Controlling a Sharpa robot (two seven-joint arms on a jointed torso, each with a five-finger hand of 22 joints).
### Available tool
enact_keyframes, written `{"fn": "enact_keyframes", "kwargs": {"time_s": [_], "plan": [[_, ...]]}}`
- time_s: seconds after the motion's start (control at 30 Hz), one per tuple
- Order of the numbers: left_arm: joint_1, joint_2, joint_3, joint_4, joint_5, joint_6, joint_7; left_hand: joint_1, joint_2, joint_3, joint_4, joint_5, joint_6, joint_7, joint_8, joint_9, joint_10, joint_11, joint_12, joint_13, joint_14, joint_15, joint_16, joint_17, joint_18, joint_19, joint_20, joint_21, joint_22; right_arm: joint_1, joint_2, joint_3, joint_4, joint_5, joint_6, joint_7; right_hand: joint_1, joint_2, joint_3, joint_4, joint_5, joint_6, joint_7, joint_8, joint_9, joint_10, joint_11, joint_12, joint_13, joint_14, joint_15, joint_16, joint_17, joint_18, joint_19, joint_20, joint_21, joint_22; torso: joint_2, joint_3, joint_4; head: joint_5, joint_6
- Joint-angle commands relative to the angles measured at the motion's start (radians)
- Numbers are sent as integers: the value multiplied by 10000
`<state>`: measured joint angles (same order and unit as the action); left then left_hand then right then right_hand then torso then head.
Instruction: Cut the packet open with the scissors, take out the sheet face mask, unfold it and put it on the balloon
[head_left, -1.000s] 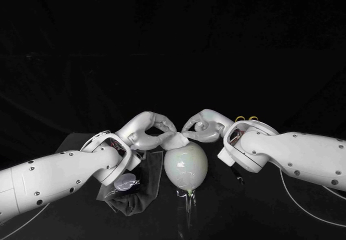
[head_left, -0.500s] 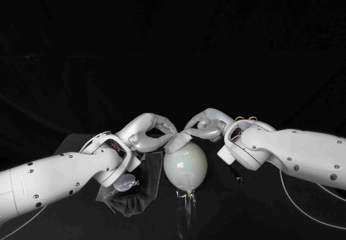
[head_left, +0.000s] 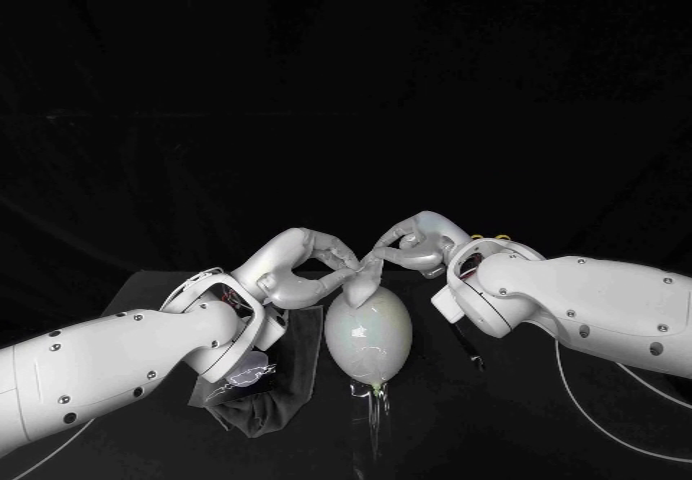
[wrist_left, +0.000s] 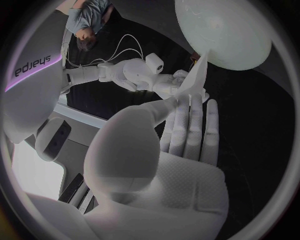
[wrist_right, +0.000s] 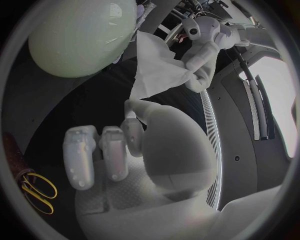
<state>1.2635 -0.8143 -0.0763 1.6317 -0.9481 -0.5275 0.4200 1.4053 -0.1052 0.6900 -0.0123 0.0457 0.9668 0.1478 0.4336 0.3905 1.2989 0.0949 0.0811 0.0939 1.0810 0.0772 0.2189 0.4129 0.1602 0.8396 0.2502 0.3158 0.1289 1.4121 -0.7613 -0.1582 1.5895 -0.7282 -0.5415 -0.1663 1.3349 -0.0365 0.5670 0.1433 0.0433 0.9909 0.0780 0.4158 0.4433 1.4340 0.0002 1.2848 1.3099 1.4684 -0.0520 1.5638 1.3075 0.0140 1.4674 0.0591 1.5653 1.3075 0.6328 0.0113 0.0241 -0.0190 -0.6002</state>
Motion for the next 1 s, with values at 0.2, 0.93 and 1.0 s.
{"fn": "enact_keyframes", "kwargs": {"time_s": [0.2,0.93,1.0], "plan": [[12,5,15,45,345,-312,2,0,39,16,1,28,24,38,35,861,-74,21,-22,21,-139,17,-100,17,-74,-117,45,54,20,7,-2,5,-15,-51,-438,-141,144,76,63,14,55,64,-28,412,343,81,1,31,791,1024,-75,70,2633,-140,1034,-61,55,2633,-4,2,-6,-20,14],[17,93,19,2,642,-45,-464,39,69,180,90,27,-64,255,-11,1048,-783,297,-187,-75,-995,364,-555,30,-218,-822,206,217,170,8,-176,11,227,-1777,-1312,-1126,180,38,114,-57,55,52,-35,451,369,97,-9,40,798,1024,-86,70,2633,-140,1034,-77,55,2633,-10,3,-2,-51,74],[18,100,20,25,648,54,-488,39,74,193,95,27,-74,268,-14,1059,-796,307,-190,-84,-1001,369,-558,35,-224,-849,212,223,176,8,-193,12,230,-1940,-1402,-1311,184,31,122,-67,56,54,-37,459,374,107,-11,57,809,1024,-88,70,2633,-140,1034,-79,55,2633,-10,3,-3,-52,81]]}}
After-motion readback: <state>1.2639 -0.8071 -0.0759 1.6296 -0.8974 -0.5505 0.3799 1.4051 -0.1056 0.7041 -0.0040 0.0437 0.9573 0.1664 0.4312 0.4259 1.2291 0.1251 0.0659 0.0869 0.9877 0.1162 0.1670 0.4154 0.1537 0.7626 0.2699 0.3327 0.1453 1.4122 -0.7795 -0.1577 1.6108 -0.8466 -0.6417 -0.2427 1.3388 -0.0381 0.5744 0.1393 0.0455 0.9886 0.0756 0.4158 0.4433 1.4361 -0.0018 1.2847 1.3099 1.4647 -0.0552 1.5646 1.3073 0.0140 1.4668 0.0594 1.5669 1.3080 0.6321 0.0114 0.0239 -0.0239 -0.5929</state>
